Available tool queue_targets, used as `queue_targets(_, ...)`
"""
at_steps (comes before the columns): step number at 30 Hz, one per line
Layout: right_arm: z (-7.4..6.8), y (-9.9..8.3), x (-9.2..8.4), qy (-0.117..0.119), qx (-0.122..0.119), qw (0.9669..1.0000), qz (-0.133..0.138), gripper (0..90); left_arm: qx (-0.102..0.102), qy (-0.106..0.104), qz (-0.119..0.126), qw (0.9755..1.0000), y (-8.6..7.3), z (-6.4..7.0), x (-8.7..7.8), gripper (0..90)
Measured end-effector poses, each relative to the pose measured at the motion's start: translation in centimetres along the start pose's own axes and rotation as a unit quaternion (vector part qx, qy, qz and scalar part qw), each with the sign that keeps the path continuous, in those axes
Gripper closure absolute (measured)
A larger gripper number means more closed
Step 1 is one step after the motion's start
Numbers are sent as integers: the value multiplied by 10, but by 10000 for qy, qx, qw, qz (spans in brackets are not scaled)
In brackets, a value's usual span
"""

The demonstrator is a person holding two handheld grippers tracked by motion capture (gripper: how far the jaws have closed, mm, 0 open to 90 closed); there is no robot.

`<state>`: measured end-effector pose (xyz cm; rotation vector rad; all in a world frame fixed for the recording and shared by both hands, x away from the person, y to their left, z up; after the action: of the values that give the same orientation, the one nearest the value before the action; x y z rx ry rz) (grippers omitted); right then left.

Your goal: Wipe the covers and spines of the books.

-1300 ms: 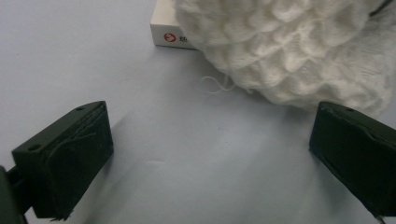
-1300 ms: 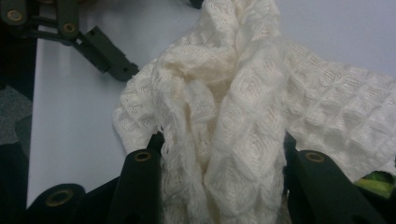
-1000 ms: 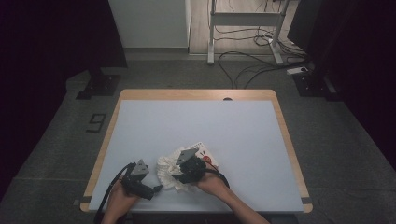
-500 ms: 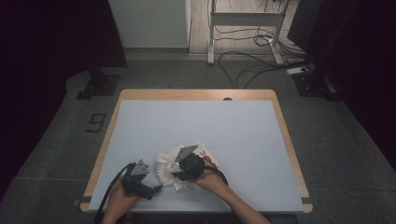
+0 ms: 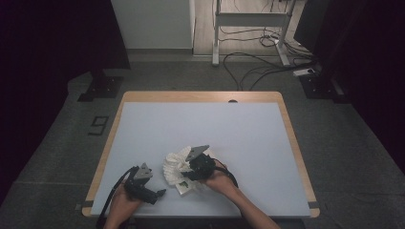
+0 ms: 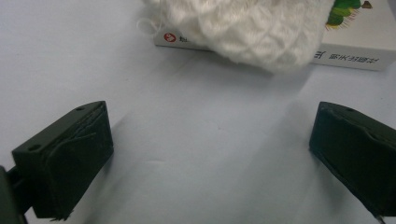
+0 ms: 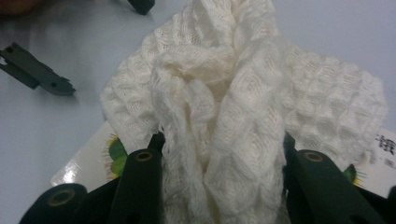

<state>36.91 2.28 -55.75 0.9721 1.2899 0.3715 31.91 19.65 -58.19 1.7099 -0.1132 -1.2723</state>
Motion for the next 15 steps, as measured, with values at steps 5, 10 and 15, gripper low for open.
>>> queue_targets(5,8,-4,-5,-87,108,9999,4,600,0,1,2,10000,0,0,0,0)
queue_targets(10,18,-9,-11,-193,193,9996,3,600,5,7,2,10000,0,0,0,0)
queue_targets(15,30,-15,-17,-341,309,9989,19,600,0,2,2,10000,0,0,0,0)
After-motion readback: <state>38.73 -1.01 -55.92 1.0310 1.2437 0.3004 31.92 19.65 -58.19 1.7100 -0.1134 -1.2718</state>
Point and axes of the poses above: each handheld gripper's, and its own axes: x roughly forward along the jaws, y roughly out of its top, z roughly to its right, the point moved 7 cm from there along x, roughly forward along the jaws, and after that the axes turned 5 degrees about z, right-handed, at the moved point
